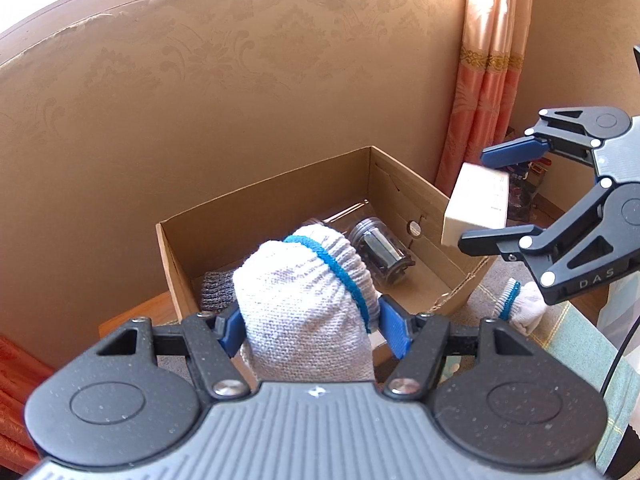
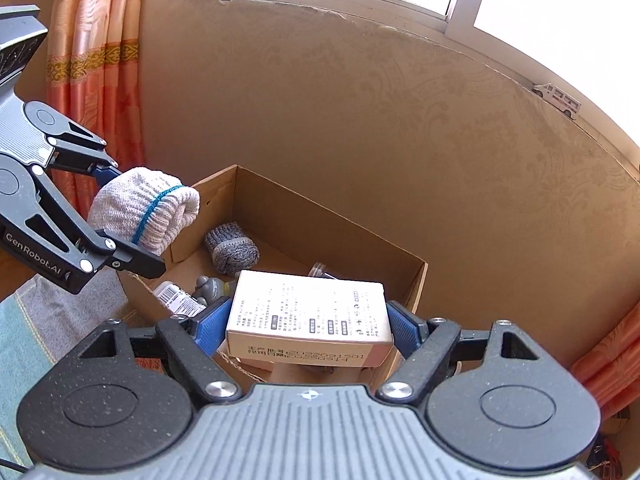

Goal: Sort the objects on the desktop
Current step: 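Carry the white sock and white box over the cardboard box and open both tools, then withdraw both tools toward the green C&S tissue packs and pink sock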

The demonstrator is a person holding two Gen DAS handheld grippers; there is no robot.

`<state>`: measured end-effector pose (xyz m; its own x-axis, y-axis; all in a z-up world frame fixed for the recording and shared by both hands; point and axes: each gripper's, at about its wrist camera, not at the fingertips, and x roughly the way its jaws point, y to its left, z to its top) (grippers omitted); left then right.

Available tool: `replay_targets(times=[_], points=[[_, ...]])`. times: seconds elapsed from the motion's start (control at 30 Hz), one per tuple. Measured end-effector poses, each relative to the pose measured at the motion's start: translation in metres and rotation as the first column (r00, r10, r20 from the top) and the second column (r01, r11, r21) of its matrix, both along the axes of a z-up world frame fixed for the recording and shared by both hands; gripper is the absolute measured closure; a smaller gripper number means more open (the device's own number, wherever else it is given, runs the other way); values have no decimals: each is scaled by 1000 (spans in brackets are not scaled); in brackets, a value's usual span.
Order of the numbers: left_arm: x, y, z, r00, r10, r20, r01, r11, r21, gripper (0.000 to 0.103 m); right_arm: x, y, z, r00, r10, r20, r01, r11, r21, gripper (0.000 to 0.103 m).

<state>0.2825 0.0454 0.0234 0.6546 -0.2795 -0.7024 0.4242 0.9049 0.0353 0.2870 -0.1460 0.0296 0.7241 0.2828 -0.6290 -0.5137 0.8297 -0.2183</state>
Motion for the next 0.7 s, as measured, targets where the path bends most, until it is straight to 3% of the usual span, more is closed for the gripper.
replay_targets(times=[0.13,0.4,0.53,0.7], points=[[6,4,-7,1000,18,-14,-18,1000,-6,37,0,0,-8,999,-34,-17,34,999,-13,8],[11,6,-10,999,29,-17,-29,999,24,36,-17,-2,-16,999,-22,-44,22,1000,-15,7],[13,4,-9,998,59,15,-60,997,55,15,-28,-1,-17,999,-11,-51,9,1000,-28,7],[11,7,-7,998,65,1,-65,997,44,14,-38,1,-16,999,6,-50,-7,1000,-30,5]])
